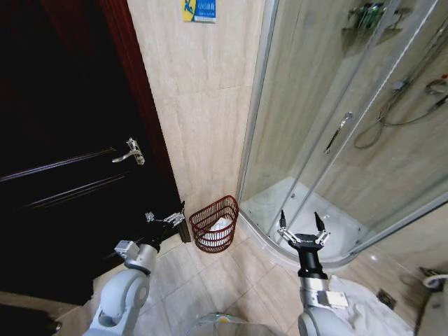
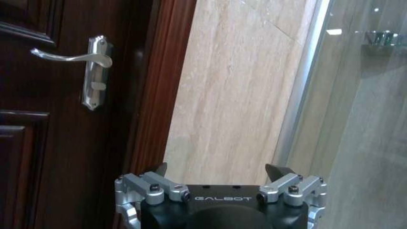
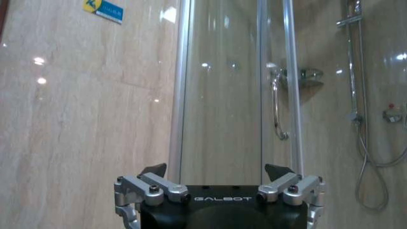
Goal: Discard the used towel into the hamper.
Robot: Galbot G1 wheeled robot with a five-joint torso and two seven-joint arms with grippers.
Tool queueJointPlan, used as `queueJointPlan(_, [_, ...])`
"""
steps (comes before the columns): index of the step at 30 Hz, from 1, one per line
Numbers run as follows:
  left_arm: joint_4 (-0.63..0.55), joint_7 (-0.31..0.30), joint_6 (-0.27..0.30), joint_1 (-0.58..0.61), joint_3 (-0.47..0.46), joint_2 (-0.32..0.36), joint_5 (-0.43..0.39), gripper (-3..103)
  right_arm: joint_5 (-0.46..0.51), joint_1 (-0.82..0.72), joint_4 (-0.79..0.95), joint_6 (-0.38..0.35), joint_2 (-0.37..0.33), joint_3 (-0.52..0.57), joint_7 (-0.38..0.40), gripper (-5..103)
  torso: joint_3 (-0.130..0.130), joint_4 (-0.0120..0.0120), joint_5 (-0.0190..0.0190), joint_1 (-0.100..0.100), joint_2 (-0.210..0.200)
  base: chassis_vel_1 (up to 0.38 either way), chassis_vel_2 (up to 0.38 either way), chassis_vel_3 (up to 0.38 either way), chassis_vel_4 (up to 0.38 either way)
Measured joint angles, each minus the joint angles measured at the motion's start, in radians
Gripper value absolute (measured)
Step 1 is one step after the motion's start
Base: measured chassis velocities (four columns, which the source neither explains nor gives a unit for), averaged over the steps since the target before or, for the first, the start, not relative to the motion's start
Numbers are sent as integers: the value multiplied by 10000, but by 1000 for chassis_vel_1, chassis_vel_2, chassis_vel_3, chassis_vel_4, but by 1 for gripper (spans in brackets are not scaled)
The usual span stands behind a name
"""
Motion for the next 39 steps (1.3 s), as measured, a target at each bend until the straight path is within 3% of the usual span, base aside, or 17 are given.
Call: queueJointPlan(39, [20, -4, 2, -6, 10, 9, -1, 100, 612, -58, 254, 361, -166, 349, -80, 100, -1, 0, 3, -1, 1, -15, -14, 16, 15])
